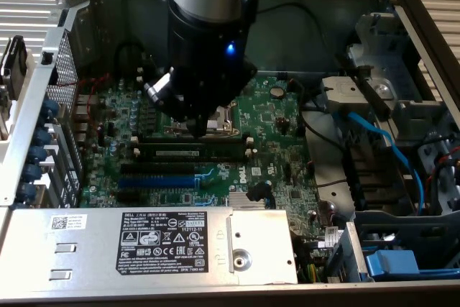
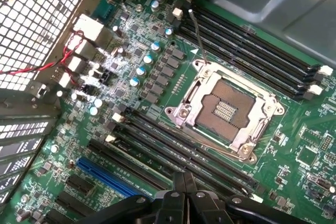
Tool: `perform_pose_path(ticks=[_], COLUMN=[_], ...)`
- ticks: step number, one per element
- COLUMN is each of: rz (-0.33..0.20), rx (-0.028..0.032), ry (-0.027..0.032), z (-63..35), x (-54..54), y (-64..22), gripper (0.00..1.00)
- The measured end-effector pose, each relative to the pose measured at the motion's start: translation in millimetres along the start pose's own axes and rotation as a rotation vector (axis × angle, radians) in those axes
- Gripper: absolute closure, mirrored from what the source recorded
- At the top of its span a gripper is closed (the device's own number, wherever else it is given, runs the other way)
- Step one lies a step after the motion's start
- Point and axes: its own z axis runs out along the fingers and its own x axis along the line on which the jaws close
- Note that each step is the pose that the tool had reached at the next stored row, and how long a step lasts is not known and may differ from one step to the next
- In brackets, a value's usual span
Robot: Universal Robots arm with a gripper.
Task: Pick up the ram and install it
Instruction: 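Press down the ram until it locks into place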
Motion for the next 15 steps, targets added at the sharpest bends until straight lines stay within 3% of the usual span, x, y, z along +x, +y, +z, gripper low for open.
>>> perform_pose_path(ticks=[15], rz=[0.209], rx=[-0.0073], ry=[-0.0124], z=[0.0], x=[0.0], y=[0.0], gripper=[0.90])
